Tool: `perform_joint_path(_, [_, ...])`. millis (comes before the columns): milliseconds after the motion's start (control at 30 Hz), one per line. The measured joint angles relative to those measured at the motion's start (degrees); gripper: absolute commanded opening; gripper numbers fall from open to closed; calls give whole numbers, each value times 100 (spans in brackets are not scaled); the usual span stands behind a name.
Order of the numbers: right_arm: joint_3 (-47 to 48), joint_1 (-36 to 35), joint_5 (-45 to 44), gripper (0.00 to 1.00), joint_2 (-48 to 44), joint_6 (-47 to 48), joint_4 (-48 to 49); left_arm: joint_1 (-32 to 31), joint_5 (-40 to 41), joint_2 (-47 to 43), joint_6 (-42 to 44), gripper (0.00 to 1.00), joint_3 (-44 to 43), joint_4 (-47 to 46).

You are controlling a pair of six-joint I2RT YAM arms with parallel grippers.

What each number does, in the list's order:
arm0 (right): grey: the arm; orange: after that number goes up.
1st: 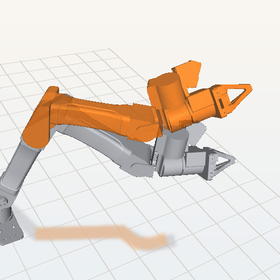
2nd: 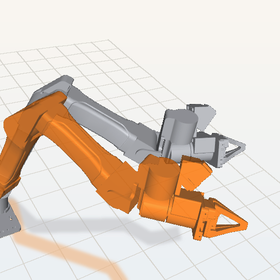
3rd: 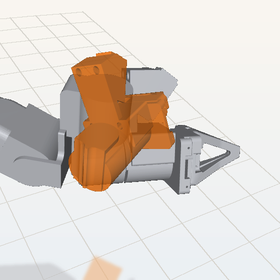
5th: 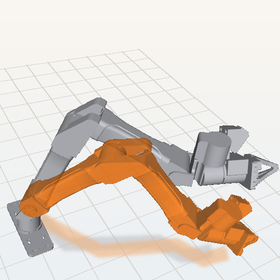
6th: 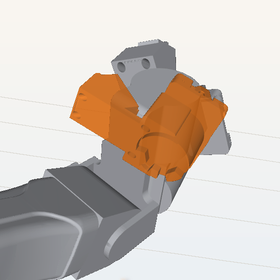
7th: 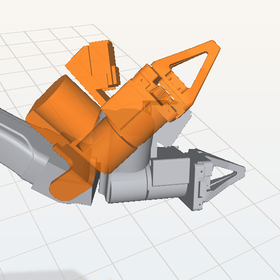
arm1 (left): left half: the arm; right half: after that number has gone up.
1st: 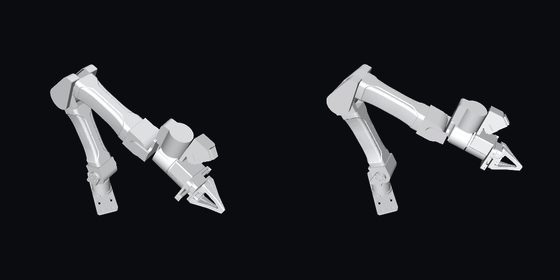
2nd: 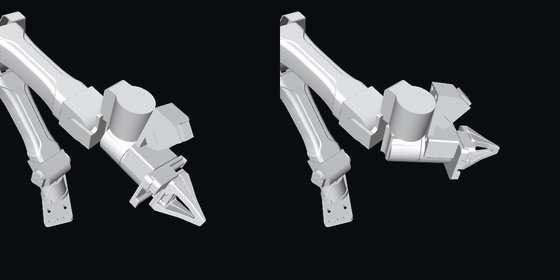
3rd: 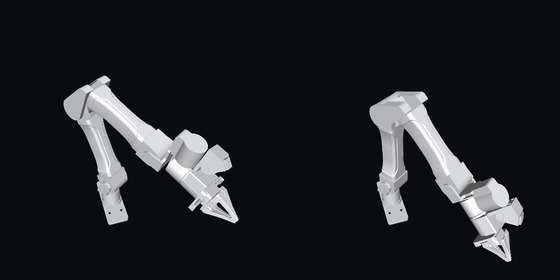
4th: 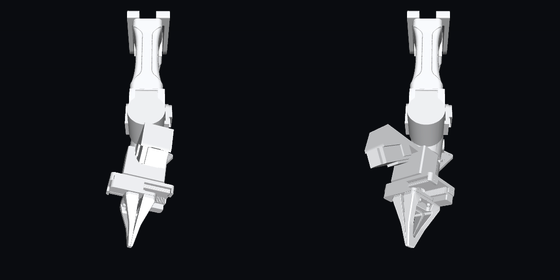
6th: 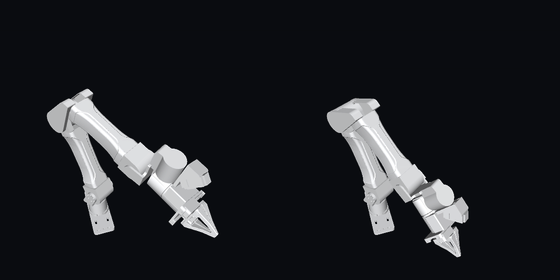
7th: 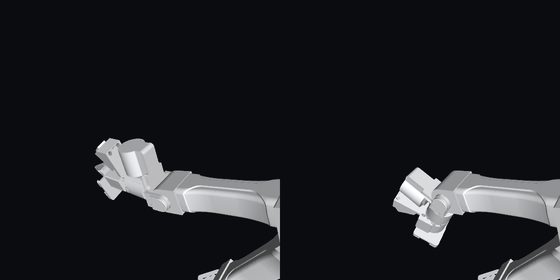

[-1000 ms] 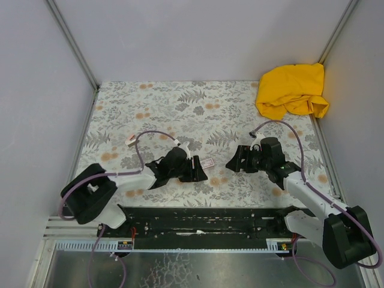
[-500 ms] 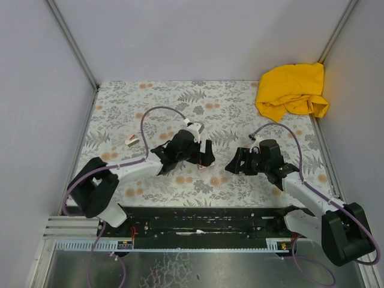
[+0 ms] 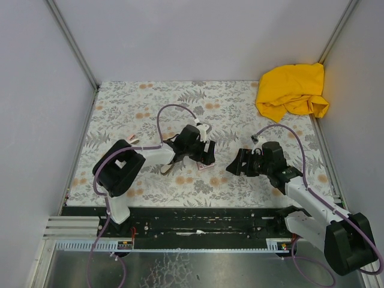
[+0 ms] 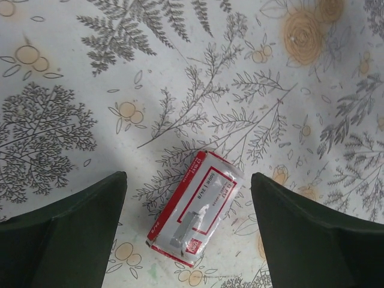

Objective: Load the staples into the stapler

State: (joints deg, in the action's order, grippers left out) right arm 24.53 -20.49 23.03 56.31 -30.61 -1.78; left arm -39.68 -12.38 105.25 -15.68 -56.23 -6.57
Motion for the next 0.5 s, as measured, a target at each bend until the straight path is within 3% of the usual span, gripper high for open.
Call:
perform_joint_path(400, [-162, 0, -9, 84, -31, 0, -46, -227, -297, -190, 382, 78, 409, -339])
perform_joint_path(500, [-240, 0, -9, 84, -63, 0, -48, -479, -72, -400, 481, 65, 660, -343])
